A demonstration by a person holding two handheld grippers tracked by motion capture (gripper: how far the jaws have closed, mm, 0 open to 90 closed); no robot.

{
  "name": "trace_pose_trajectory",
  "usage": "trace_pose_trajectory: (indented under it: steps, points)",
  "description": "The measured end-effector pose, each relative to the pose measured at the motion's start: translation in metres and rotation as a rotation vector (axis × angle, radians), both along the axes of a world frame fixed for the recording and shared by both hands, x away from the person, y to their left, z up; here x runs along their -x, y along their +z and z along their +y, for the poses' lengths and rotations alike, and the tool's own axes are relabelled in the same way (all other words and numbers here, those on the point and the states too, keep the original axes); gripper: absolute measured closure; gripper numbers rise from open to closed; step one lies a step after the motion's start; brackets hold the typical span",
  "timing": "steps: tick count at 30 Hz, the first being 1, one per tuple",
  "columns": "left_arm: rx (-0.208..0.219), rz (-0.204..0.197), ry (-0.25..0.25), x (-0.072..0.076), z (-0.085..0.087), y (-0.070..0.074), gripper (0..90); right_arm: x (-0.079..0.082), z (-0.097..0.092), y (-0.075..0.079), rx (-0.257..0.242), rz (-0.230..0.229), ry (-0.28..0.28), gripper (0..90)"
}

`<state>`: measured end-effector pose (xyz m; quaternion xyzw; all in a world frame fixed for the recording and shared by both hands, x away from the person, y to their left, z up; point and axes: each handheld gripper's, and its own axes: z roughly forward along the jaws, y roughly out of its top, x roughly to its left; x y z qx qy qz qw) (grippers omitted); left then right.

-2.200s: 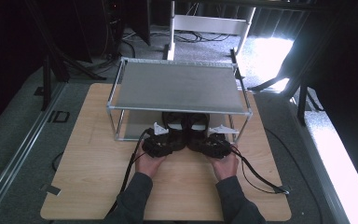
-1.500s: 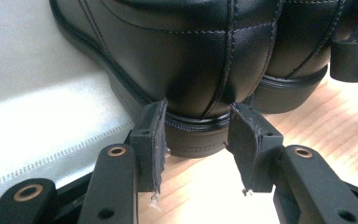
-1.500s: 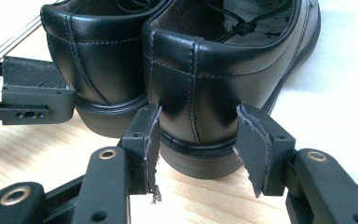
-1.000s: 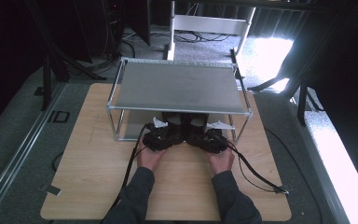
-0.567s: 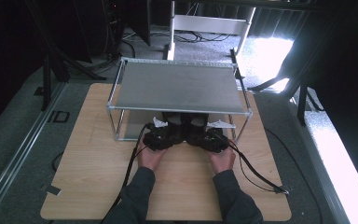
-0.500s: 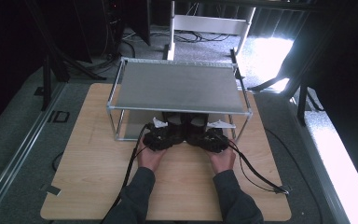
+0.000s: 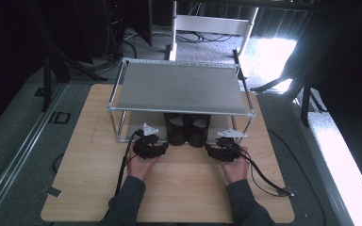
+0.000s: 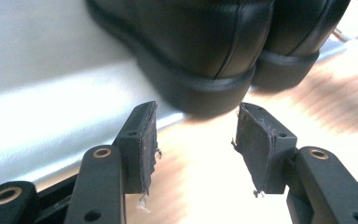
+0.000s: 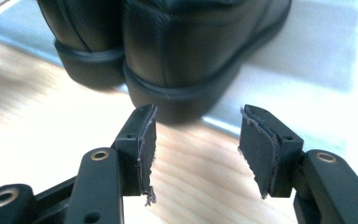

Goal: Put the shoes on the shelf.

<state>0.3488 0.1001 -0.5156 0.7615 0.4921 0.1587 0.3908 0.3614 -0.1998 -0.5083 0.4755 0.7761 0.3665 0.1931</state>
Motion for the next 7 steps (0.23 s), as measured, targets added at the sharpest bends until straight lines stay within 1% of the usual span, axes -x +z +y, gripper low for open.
trace_pose_trajectory:
  steps: [2, 3, 5, 7]
  points:
    - [-0.071, -0.016, 0.013, 0.009, 0.004, -0.005, 48.3, 0.002, -0.007, -0.002, 0.007, 0.011, 0.002, 44.8]
    - [-0.085, -0.019, 0.014, 0.011, 0.006, -0.008, 48.0, 0.004, -0.01, -0.002, 0.008, 0.013, 0.004, 44.7]
    - [-0.106, -0.016, 0.02, 0.018, 0.014, -0.013, 47.8, 0.007, -0.017, -0.003, 0.033, 0.013, 0.004, 44.4]
    - [-0.122, -0.018, 0.027, 0.025, 0.021, -0.016, 47.4, 0.009, -0.025, -0.005, 0.045, 0.02, 0.0, 43.8]
